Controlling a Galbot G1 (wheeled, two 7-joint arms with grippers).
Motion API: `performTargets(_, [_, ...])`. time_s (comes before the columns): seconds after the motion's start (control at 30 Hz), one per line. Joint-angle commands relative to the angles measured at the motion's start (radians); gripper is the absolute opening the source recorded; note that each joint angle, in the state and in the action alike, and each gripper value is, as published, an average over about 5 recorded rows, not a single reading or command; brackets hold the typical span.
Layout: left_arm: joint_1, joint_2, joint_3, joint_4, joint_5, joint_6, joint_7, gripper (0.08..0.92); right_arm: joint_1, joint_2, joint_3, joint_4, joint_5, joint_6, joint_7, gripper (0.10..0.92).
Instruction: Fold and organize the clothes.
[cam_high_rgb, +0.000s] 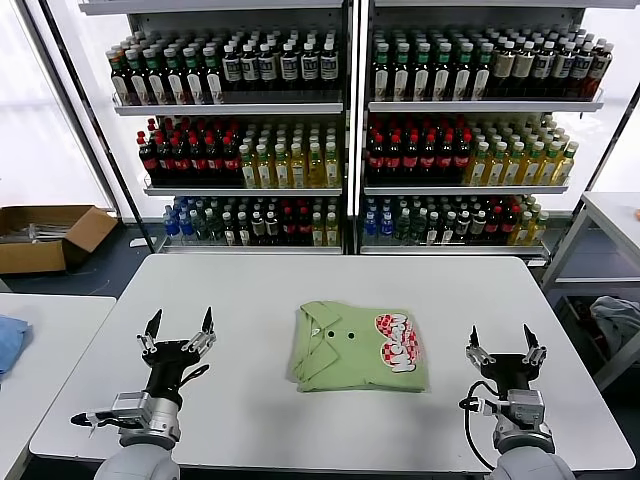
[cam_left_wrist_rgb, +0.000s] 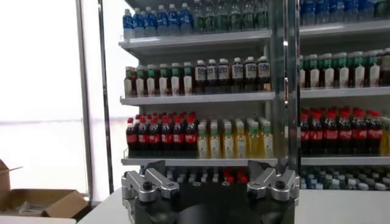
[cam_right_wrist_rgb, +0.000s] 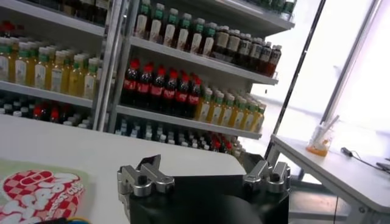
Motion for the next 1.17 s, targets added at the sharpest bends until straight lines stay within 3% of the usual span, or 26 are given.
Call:
performTargets(0.03, [0.009,0.0,-0.015,-0.022,-0.029,0.038,0.005,0.823,-0.007,-0.009,0.009,-0.003,0.002,-0.002,-0.026,0.823])
performTargets(1.17, [0.004,-0.019,0.034,-0.015,0.014,0.056,0.03,0.823,0.004,-0.015,-0.003,-0.012,0.018,0.004,-0.068,0.823])
